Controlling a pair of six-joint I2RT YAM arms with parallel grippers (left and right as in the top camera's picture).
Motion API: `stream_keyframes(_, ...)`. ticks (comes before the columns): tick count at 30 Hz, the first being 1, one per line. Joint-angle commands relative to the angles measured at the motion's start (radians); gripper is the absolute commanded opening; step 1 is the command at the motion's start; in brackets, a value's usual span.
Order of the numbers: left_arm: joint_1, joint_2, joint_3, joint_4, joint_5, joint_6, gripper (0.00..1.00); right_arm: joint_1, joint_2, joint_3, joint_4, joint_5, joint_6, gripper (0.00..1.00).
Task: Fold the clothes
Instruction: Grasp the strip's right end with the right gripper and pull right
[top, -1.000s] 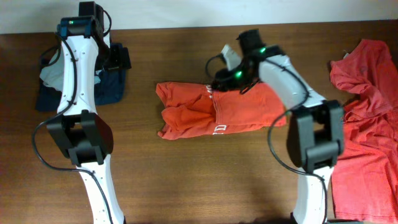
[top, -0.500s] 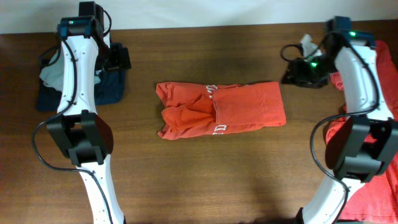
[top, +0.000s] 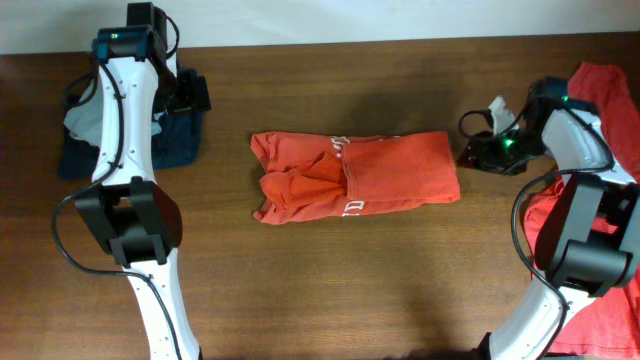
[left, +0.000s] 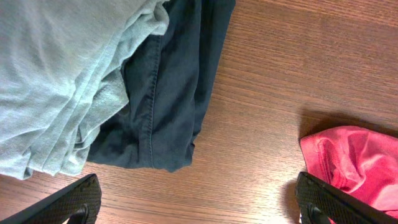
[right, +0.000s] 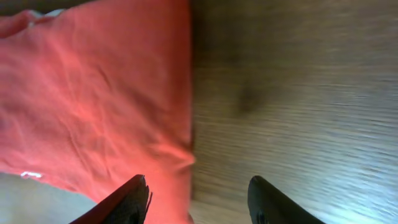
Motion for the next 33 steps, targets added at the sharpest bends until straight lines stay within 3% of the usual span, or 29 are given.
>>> stream_keyframes(1, 0.001, -0.021, 0.018, -0.001, 0.0, 0.004, 0.99, 0.004, 0.006, -0.074, 0.067, -0.157, -0.012, 0.57)
stream_keyframes(12, 0.001, -0.021, 0.018, -0.001, 0.0, 0.004, 0.99, 0.004, 0.007, -0.26, 0.323, -0.214, -0.009, 0.61)
stream_keyframes(21, 0.001, -0.021, 0.018, -0.001, 0.0, 0.004, 0.99, 0.025, 0.008, -0.274, 0.367, -0.347, -0.009, 0.58)
stream_keyframes(23, 0.001, -0.021, 0.018, -0.001, 0.0, 0.004, 0.99, 0.024, 0.008, -0.274, 0.372, -0.344, -0.009, 0.52)
stream_keyframes(25, 0.001, -0.021, 0.018, -0.001, 0.0, 0.004, 0.99, 0.024, 0.008, -0.274, 0.384, -0.325, -0.009, 0.34)
stream_keyframes(28, 0.001, -0.021, 0.018, -0.001, 0.0, 0.004, 0.99, 0.024, 0.008, -0.274, 0.406, -0.304, -0.008, 0.17)
stream_keyframes(31, 0.001, -0.021, 0.018, -0.001, 0.0, 0.004, 0.99, 0.021, 0.008, -0.266, 0.411, -0.292, -0.008, 0.05)
stream_keyframes(33, 0.0, -0.021, 0.018, -0.001, 0.0, 0.004, 0.99, 0.014, 0.007, -0.253, 0.406, -0.278, -0.007, 0.04)
